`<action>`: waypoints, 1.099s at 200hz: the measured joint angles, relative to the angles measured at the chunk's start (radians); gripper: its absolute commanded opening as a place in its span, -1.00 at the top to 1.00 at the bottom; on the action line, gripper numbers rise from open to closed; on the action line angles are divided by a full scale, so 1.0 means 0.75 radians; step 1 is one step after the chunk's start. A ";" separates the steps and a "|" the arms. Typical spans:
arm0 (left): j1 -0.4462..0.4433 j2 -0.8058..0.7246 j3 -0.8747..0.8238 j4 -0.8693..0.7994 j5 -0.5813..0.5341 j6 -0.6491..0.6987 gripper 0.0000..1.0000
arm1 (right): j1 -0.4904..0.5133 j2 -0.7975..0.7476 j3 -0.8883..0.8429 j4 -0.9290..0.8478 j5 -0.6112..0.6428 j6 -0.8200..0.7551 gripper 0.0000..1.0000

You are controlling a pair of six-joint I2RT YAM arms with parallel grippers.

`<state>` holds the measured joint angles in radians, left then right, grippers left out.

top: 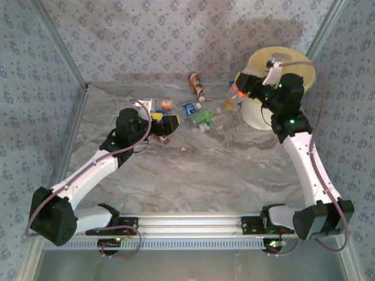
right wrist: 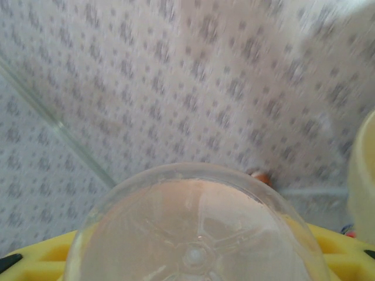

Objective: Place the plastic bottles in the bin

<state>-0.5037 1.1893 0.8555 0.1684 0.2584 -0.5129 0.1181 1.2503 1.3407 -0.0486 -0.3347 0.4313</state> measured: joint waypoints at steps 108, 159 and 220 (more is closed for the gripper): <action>0.019 -0.084 -0.093 -0.060 -0.098 -0.016 -0.96 | -0.271 0.371 0.359 0.040 0.277 -0.011 -0.01; 0.021 -0.110 -0.099 -0.085 -0.102 -0.012 -0.96 | -0.329 0.520 0.425 0.032 0.467 -0.231 -0.06; 0.035 -0.108 -0.102 -0.159 -0.213 -0.018 -0.96 | -0.335 0.723 0.512 -0.053 0.728 -0.608 -0.10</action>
<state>-0.4774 1.1084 0.7788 0.0494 0.0986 -0.5262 -0.1333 1.7924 1.7245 -0.0883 0.2111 -0.0250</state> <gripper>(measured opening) 0.979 0.588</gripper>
